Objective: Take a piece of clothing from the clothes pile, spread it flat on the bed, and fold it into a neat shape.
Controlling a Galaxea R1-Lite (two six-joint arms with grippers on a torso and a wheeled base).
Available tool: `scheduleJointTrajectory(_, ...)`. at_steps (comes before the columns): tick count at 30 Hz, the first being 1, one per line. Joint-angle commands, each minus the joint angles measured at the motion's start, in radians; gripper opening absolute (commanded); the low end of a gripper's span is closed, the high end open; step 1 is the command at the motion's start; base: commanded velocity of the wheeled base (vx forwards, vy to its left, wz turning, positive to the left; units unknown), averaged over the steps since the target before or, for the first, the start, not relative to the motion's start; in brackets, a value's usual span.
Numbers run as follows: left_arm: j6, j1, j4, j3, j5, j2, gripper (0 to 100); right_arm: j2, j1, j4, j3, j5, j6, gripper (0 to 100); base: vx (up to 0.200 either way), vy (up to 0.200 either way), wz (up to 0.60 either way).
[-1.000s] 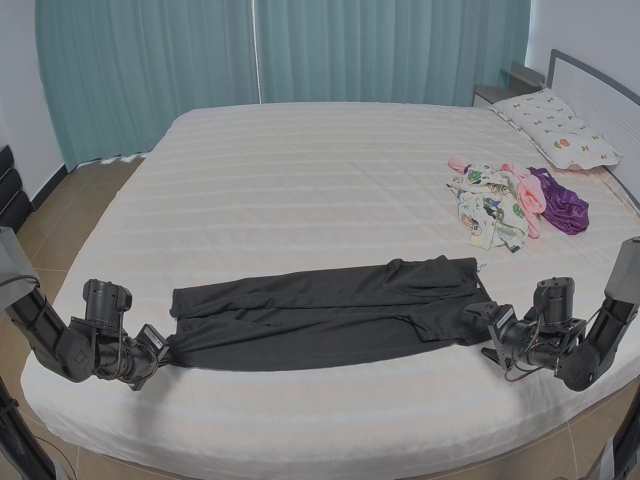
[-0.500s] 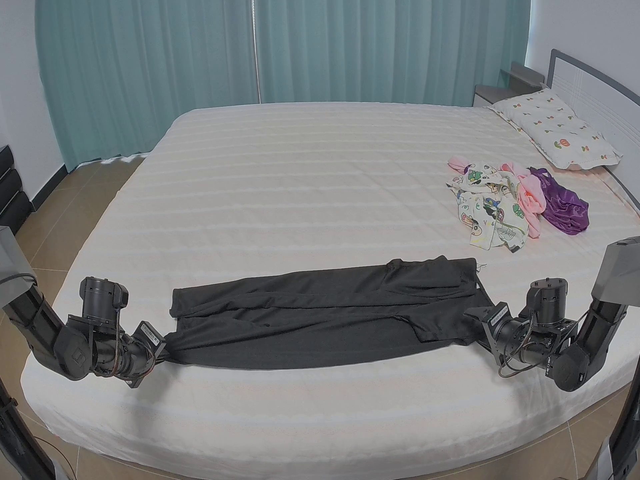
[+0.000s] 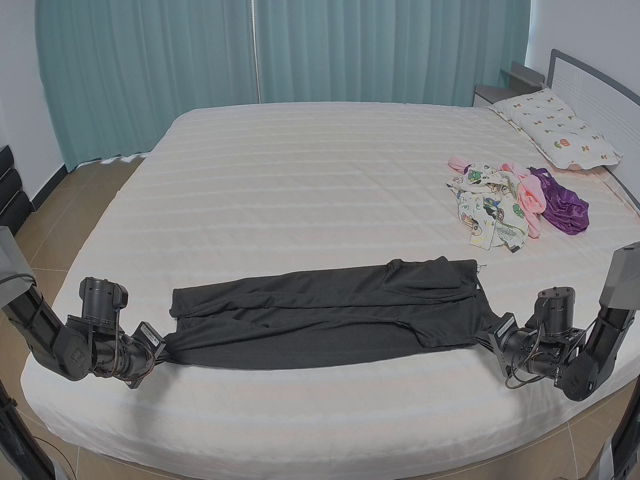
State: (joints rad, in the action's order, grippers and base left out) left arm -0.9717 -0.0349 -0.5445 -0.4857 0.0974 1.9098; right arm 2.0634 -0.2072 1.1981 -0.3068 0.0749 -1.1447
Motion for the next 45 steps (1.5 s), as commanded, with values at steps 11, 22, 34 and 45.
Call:
scheduleJointTrajectory(11, 0.067, 0.001, 0.118, 0.010, -0.002, -0.072, 0, -0.184, -0.020, -0.114, 0.110, 0.009, 0.003, 0, 0.000, 0.000, 0.00)
scheduleJointTrajectory(22, 0.134, 0.003, 0.179, 0.016, -0.002, -0.078, 0, -0.175, -0.061, -0.114, 0.183, 0.009, 0.025, 0, 0.000, 0.000, 0.00)
scheduleJointTrajectory(34, 0.156, 0.000, 0.196, 0.019, -0.001, -0.106, 100, -0.203, -0.038, -0.109, 0.183, 0.011, 0.033, 100, 0.000, 0.000, 0.00)
scheduleJointTrajectory(45, 0.219, 0.056, 0.221, 0.013, 0.001, -0.138, 100, -0.221, -0.001, -0.114, 0.195, 0.009, 0.045, 100, 0.000, 0.000, 0.00)
